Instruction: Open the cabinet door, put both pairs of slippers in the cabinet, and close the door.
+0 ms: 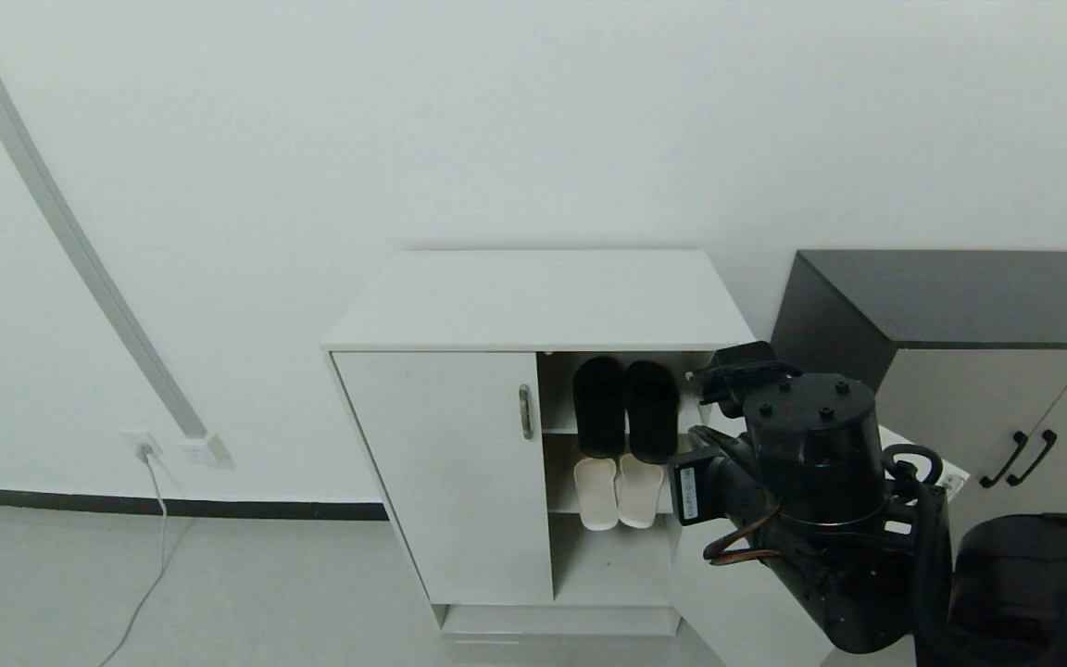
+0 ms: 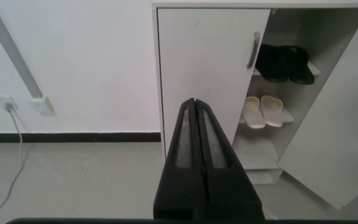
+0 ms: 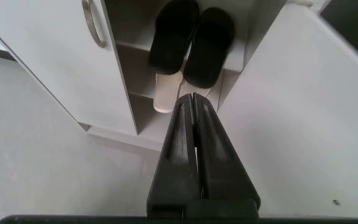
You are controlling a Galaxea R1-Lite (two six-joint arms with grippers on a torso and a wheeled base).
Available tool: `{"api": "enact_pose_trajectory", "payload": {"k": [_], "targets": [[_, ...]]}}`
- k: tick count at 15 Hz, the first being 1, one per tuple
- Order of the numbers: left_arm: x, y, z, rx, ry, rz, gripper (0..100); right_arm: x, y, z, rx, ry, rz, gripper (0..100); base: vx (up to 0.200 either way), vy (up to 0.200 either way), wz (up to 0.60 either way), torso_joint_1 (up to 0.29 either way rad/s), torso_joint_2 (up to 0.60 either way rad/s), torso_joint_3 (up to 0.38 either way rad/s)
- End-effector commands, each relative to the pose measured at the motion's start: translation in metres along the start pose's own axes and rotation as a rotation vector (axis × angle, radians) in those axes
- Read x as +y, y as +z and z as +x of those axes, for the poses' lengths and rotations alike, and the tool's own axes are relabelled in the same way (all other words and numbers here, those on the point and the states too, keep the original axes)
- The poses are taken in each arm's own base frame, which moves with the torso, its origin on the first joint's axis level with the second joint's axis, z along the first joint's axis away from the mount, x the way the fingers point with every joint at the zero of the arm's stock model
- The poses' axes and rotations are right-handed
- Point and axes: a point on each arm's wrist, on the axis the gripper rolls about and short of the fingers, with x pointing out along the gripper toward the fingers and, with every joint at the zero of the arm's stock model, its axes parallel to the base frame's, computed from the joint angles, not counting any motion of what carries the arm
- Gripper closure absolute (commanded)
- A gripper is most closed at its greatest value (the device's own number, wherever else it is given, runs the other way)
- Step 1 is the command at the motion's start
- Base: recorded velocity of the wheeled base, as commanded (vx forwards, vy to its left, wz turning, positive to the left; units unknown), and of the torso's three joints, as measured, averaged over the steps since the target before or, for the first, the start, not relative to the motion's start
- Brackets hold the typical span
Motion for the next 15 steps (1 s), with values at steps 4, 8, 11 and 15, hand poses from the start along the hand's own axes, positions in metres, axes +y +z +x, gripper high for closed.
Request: {"api": "enact_pose_trajectory", "payload": {"k": [4,8,11,15], "targets": [[0.0,-0.0001,0.0,0.0,0.0,0.0,100,0.0,0.0004,-0.0004,-0.002,0.001,0.002,100,0.0,0.0,0.0,0.262,-0.59,-0.331],[0.0,-0.0001,0.0,0.0,0.0,0.0,100,-0.0019,0.0008,0.0004,-0.003,-0.007,0.004,100,0.0,0.0,0.0,0.189,-0.41,-0.222],[0.0,-0.0001,0.0,0.0,0.0,0.0,100,-0.0019,0.0008,0.0004,-0.003,-0.007,0.004,100,0.0,0.0,0.0,0.034,-0.07,-0.032],[0.0,-0.0001,0.0,0.0,0.0,0.0,100,-0.0019,-0.0018,0.0008,0.005,-0.005,-0.002,100,0.0,0.0,-0.15,0.001,0.0,0.002]]}}
